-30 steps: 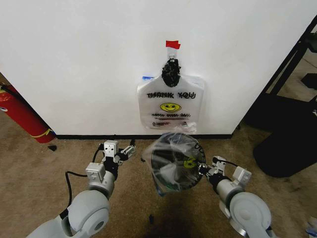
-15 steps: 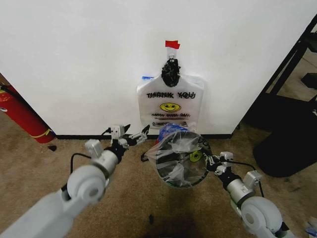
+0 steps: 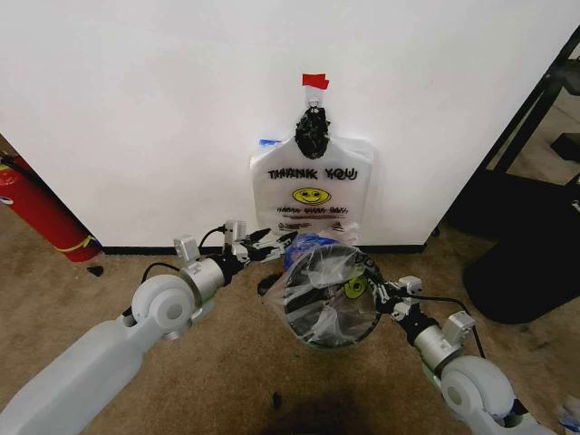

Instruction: Pick up the garbage bag from the wall and place it over the trash bin.

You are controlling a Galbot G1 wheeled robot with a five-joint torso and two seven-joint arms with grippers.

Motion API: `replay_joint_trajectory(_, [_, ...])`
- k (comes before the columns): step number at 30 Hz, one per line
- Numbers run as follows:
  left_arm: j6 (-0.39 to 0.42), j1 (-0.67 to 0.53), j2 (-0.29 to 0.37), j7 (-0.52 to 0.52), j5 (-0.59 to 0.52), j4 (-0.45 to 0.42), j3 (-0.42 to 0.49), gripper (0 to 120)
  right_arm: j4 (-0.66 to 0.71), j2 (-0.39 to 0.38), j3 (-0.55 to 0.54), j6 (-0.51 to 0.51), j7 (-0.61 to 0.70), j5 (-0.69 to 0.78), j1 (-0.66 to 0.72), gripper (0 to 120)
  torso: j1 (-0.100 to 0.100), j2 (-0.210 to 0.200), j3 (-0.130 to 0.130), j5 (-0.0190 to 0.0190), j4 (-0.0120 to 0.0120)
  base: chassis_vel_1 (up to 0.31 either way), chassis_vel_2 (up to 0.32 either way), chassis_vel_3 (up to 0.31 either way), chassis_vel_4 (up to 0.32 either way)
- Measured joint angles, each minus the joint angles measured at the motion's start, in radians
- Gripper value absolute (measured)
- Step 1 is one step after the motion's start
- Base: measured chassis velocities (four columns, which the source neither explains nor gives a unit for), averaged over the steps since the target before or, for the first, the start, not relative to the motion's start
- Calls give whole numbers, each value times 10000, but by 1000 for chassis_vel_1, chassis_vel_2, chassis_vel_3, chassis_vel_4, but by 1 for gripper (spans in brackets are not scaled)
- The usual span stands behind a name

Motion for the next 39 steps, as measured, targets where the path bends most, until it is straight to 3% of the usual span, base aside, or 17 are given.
replay_joint_trajectory(22, [739,-212,-243,-649,910,651,375,0,158,-158,-112,23,-21,237,114,0,0,0,-1,0,0,0,0,0,0])
replay_joint_trajectory(33, [339,-273,-294,-758,1126,650,594,0,163,-149,-171,-28,64,311,172,0,0,0,-1,0,-1,0,0,0,0])
replay_joint_trajectory(39, [217,-602,-430,-980,1468,1132,894,0,291,-158,-186,-49,70,427,153,0,0,0,-1,1,0,0,0,0,0])
